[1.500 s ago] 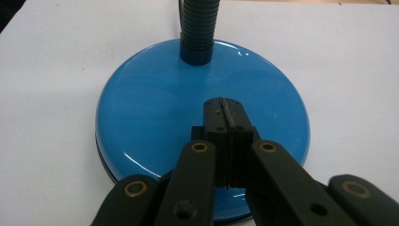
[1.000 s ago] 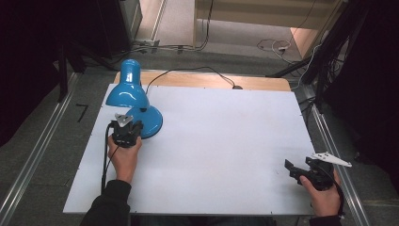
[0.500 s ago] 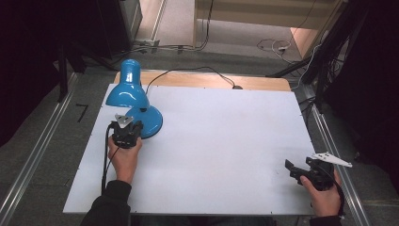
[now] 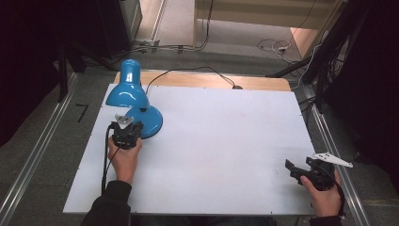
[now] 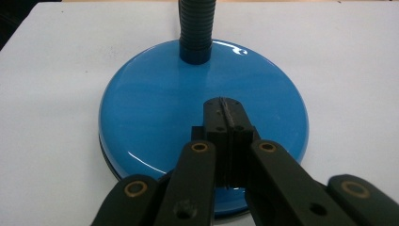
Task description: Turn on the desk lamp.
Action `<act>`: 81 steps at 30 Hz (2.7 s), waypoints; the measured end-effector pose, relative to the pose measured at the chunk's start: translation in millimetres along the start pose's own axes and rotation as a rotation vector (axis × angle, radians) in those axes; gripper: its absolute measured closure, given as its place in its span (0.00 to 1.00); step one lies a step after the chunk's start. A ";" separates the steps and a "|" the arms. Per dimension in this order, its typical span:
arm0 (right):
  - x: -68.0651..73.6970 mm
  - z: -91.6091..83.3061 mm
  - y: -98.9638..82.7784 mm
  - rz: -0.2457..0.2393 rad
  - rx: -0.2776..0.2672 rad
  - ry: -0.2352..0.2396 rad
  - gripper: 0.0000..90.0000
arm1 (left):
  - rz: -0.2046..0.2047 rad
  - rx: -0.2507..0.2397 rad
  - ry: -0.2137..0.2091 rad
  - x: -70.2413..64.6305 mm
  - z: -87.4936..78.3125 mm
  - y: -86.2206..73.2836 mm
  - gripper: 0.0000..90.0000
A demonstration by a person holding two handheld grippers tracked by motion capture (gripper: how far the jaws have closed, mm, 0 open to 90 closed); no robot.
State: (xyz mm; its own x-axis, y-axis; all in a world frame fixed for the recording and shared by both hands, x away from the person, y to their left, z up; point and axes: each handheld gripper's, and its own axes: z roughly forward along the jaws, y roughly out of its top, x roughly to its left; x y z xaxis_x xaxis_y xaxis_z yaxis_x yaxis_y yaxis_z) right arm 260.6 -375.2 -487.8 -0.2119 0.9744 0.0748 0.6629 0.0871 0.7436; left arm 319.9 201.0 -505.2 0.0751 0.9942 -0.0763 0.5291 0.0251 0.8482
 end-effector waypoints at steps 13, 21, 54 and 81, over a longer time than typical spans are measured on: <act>-0.9 0.4 0.3 0.006 -0.001 0.004 0.14 | -0.024 -0.008 -0.037 -0.8 -2.8 -0.6 1.00; -1.5 -0.2 0.3 0.008 -0.004 0.003 0.14 | -0.054 -0.035 -0.069 -1.0 -9.8 3.2 0.91; -2.1 -1.2 -0.4 0.005 -0.006 0.003 0.14 | -0.031 -0.033 -0.063 -0.2 -43.4 -8.7 0.40; -3.8 -1.5 -0.6 0.014 -0.005 0.000 0.14 | -0.019 -0.013 -0.063 1.2 -93.5 -30.9 0.34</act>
State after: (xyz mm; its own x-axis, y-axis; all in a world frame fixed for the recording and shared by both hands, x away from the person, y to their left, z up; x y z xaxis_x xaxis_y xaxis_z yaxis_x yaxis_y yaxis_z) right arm 259.9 -379.2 -487.5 -0.2025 0.9755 0.0855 0.6620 0.0721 0.7460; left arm 224.6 211.2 -482.5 0.1190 0.9850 -0.1249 0.5204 0.0453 0.8527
